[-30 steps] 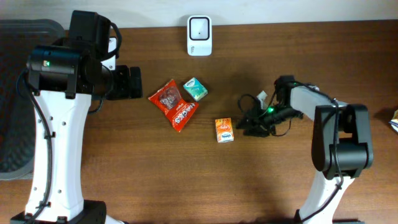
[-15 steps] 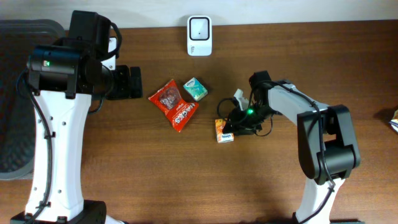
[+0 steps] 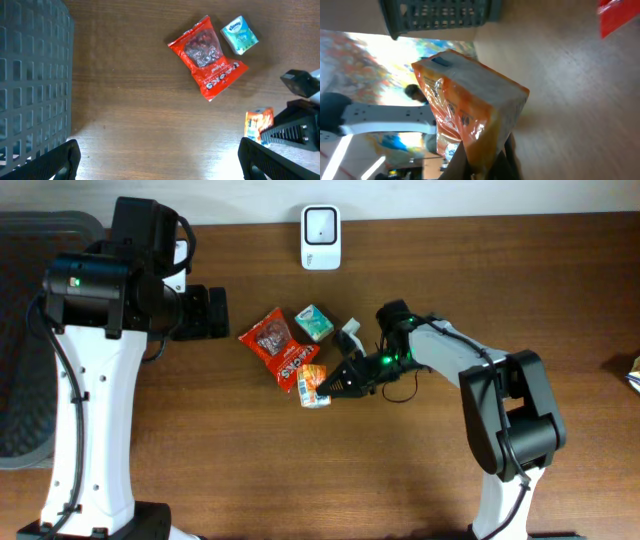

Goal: Scan the item barcode

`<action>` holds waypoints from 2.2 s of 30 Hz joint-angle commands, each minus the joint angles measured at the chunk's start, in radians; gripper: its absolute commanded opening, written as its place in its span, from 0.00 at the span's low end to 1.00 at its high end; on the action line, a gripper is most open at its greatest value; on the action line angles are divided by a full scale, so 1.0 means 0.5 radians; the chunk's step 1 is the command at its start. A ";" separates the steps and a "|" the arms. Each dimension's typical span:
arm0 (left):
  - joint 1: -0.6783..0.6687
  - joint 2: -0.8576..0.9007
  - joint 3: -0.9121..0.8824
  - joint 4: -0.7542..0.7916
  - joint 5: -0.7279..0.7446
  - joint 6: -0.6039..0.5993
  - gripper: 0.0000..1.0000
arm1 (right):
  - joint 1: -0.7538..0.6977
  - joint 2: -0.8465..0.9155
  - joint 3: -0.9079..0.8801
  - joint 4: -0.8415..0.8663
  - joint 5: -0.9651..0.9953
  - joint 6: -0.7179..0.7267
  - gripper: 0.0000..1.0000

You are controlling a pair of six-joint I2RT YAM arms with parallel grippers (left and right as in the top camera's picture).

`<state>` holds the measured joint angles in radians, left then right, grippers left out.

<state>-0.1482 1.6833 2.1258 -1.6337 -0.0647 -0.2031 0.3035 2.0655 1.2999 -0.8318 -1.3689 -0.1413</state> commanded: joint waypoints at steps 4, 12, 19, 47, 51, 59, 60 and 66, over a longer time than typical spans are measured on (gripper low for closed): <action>0.014 0.005 0.005 0.002 -0.022 -0.018 0.99 | 0.024 0.005 0.117 0.008 0.275 -0.338 0.04; 0.014 0.005 0.005 0.002 -0.022 -0.018 0.99 | 0.023 0.004 1.382 0.316 2.764 0.466 0.04; 0.014 0.005 0.005 0.002 -0.022 -0.018 0.99 | 0.220 0.321 1.382 1.674 3.093 -0.515 0.04; 0.014 0.005 0.005 0.002 -0.022 -0.018 1.00 | -1.439 0.137 1.373 -0.041 3.330 0.892 0.04; 0.014 0.005 0.005 0.002 -0.022 -0.018 0.99 | -1.910 0.236 1.356 -0.140 3.007 0.893 0.04; 0.014 0.005 0.005 0.002 -0.022 -0.018 0.99 | -1.965 0.263 1.347 -0.185 2.972 0.893 0.99; 0.014 0.005 0.005 0.002 -0.022 -0.018 0.99 | -1.925 0.157 1.347 -0.201 2.811 0.892 0.99; 0.014 0.005 0.005 0.002 -0.022 -0.018 0.99 | -1.296 0.046 1.344 -0.475 1.250 0.143 0.99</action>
<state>-0.1471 1.6852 2.1258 -1.6337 -0.0647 -0.2031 -0.4866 2.0590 1.9717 -1.0306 -0.5407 0.1658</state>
